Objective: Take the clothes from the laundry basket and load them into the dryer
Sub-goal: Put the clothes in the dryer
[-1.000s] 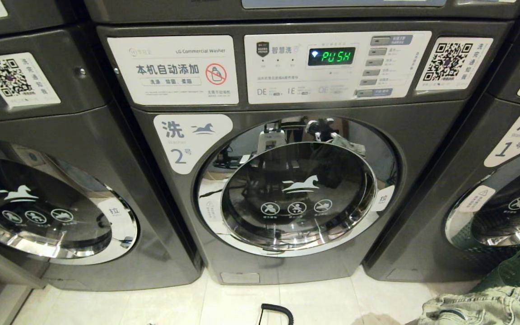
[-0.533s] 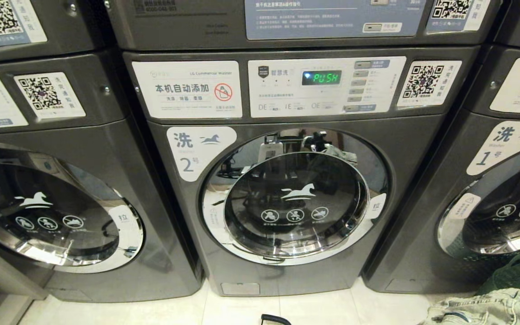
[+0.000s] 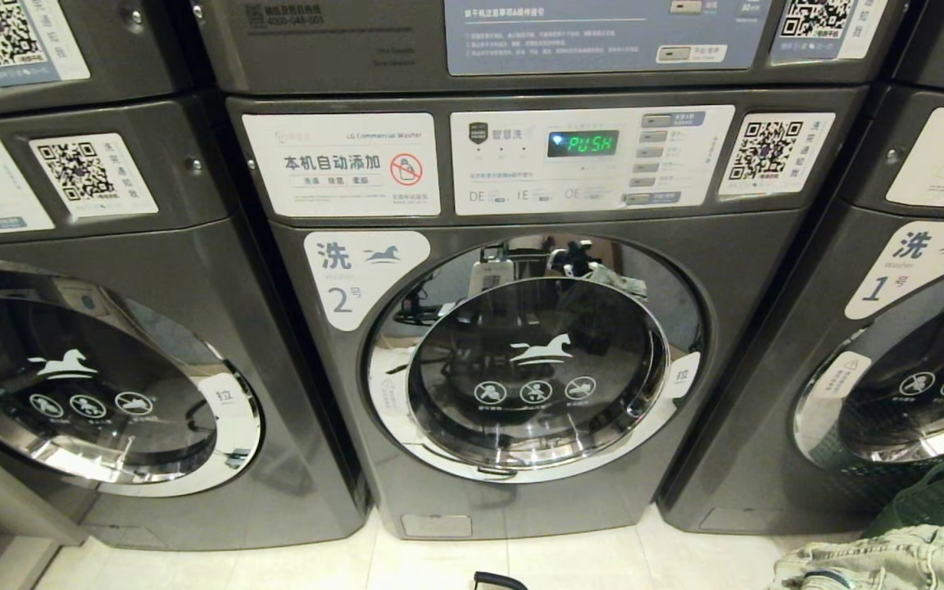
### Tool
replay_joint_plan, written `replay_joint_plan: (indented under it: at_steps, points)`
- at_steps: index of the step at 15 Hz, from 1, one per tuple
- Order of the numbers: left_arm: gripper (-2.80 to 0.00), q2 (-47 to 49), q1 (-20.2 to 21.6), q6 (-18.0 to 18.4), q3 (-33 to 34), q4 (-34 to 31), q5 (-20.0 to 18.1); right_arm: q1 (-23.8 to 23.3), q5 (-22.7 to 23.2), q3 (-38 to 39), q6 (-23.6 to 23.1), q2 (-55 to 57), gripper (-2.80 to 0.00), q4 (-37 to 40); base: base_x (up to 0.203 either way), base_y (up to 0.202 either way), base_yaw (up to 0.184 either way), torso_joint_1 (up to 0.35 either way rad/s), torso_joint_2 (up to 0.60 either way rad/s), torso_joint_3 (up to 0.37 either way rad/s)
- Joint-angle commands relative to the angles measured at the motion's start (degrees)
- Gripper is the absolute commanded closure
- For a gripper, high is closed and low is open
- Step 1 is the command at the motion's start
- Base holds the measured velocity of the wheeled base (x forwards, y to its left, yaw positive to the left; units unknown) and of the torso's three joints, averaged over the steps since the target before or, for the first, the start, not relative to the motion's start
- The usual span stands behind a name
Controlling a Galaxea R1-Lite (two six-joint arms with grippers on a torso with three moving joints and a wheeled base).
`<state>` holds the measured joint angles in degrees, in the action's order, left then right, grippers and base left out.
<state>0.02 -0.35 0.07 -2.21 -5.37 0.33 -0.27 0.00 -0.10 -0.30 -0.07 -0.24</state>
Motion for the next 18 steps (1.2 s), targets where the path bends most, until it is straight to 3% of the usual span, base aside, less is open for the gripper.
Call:
replay_joint_plan:
  at_steps: [1,10,18]
  points:
    - [0.00,-0.02,0.00,0.01,0.01,-0.08,0.02,0.00,0.00,0.01,-0.05,-0.01,0.00,-0.02,0.000,0.000,0.000,0.000,0.00,0.000]
    - [0.00,-0.02,0.00,0.01,0.01,0.09,0.02,0.00,0.00,0.01,-0.05,-0.01,0.00,-0.02,0.154,0.000,0.000,0.003,0.00,0.004]
    - [0.00,-0.02,0.00,-0.07,0.01,0.01,0.02,0.00,0.00,0.10,-0.06,-0.01,0.00,-0.02,0.000,0.000,0.000,0.000,0.00,0.000]
